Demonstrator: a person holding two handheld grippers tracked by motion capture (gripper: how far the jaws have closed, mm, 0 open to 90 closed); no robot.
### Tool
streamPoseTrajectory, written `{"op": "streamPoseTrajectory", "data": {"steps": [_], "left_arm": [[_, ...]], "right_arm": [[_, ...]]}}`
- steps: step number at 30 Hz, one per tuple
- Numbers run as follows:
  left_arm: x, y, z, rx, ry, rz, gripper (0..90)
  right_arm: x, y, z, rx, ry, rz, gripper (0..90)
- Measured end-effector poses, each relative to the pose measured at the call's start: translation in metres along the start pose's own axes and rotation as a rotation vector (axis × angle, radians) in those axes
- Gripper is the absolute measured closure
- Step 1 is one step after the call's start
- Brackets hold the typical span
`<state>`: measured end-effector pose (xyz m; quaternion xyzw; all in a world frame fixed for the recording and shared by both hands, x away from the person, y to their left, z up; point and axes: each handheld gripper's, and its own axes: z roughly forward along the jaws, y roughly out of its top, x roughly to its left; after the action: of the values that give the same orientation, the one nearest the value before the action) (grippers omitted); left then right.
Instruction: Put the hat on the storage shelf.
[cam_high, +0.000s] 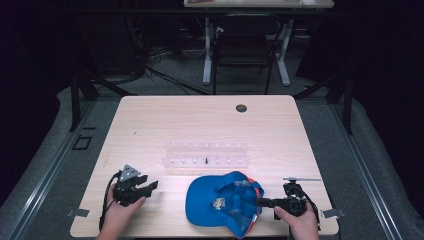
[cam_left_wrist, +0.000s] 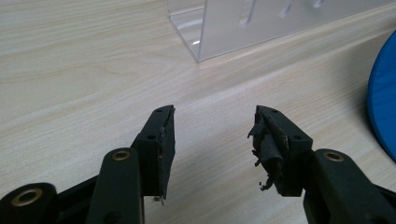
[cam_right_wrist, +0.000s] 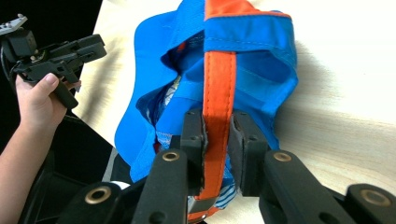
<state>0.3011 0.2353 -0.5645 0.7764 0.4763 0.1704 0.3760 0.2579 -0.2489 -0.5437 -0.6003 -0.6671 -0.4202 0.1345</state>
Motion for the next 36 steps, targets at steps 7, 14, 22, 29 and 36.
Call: {"op": "streamPoseTrajectory", "data": {"steps": [7, 14, 22, 29, 36], "left_arm": [[0.0, 0.0, 0.0, -0.004, 0.001, -0.002, 49.1], [0.0, 0.0, -0.001, -0.004, 0.001, -0.003, 49.1], [-0.001, 0.0, -0.001, -0.005, 0.0, 0.0, 49.1], [0.0, 0.0, -0.001, -0.001, -0.002, 0.001, 49.1], [0.0, 0.0, 0.0, -0.002, 0.0, 0.006, 49.1]], "right_arm": [[0.006, 0.005, -0.004, 0.011, -0.071, -0.018, 78.3], [0.014, 0.014, -0.011, 0.03, -0.114, -0.042, 78.4], [0.027, 0.029, -0.024, 0.075, -0.189, -0.057, 78.5], [0.043, 0.046, -0.034, 0.119, -0.242, -0.082, 78.6], [0.058, 0.064, -0.042, 0.16, -0.288, -0.1, 78.6]]}}
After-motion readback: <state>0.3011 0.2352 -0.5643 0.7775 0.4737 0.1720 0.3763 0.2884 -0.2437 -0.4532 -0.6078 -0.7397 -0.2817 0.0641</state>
